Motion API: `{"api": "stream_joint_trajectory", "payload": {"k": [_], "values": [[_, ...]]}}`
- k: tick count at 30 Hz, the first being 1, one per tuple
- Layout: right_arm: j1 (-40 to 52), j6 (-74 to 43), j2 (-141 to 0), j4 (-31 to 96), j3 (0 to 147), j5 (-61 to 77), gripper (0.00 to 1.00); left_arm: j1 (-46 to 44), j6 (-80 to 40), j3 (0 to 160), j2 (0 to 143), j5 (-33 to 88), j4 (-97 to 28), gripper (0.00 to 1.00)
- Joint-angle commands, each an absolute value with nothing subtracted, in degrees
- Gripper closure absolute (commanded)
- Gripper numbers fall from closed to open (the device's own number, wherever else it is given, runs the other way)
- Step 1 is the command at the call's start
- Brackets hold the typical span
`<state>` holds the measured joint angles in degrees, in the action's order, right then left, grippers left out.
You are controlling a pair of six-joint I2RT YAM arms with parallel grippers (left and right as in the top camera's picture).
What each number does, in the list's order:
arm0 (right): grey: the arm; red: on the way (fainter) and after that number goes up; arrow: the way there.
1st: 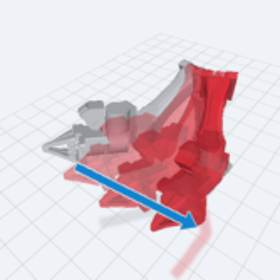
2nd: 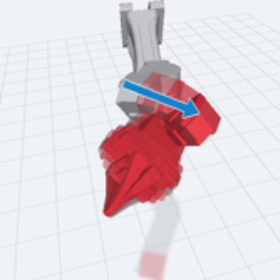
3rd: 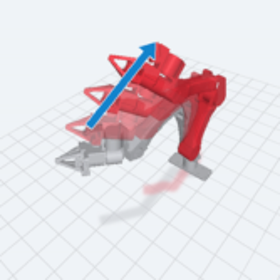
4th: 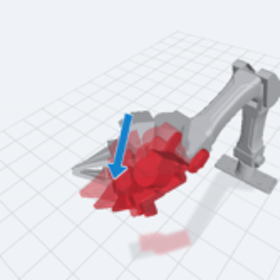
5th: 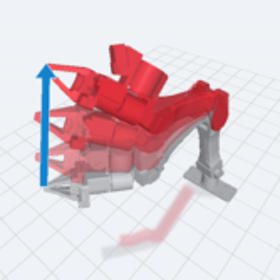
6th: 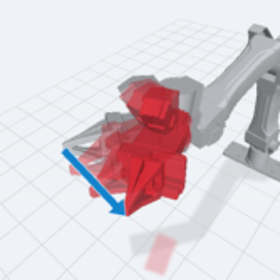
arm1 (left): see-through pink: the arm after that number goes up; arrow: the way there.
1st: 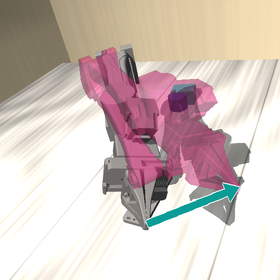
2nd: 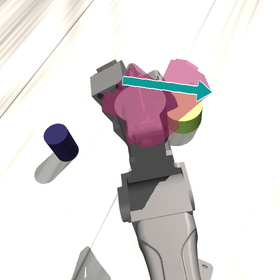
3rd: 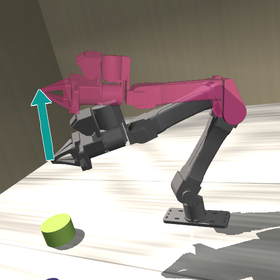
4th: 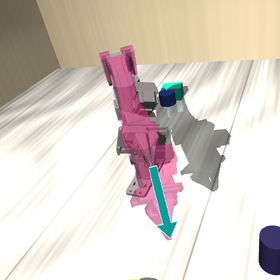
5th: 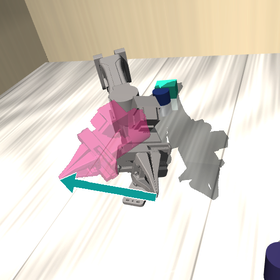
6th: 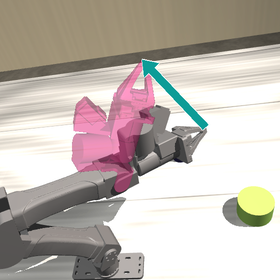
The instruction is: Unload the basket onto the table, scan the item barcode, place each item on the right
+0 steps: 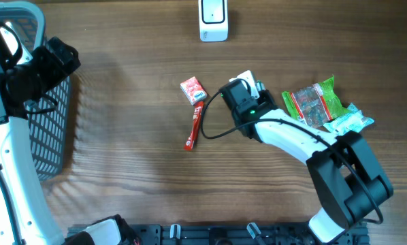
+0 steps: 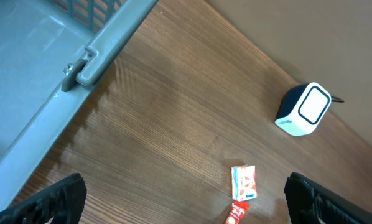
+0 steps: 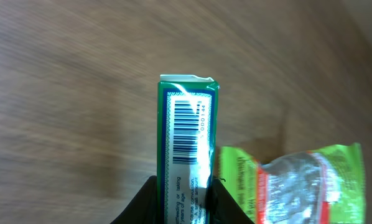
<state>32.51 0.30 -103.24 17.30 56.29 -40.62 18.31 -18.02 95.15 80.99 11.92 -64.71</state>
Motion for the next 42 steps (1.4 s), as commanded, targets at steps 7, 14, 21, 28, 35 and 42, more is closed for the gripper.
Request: {"api": "stream_joint_trajectory", "payload": {"k": [7, 14, 21, 28, 35, 42], "values": [[31.88, 1.10, -113.51, 14.39, 55.68, -48.23, 0.82, 18.11, -16.91, 95.64, 80.95, 12.60, -64.60, 0.00], [33.52, -0.08, -115.52, 15.68, 55.77, -47.05, 0.66, 18.11, -16.91, 95.64, 80.95, 12.60, -64.60, 0.00], [35.83, -0.10, -115.50, 15.68, 56.14, -46.22, 0.34, 18.11, -16.91, 95.64, 80.95, 12.60, -64.60, 0.00], [36.36, -1.93, -114.96, 18.57, 58.89, -41.45, 0.40, 18.11, -16.91, 95.64, 80.95, 12.60, -64.60, 0.00], [35.48, -3.40, -109.56, 20.99, 60.01, -32.62, 0.48, 18.11, -16.91, 95.64, 80.95, 12.60, -64.60, 0.00], [34.30, -4.25, -108.47, 22.17, 62.11, -32.01, 0.62, 18.11, -16.91, 95.64, 80.95, 12.60, -64.60, 0.00]]}}
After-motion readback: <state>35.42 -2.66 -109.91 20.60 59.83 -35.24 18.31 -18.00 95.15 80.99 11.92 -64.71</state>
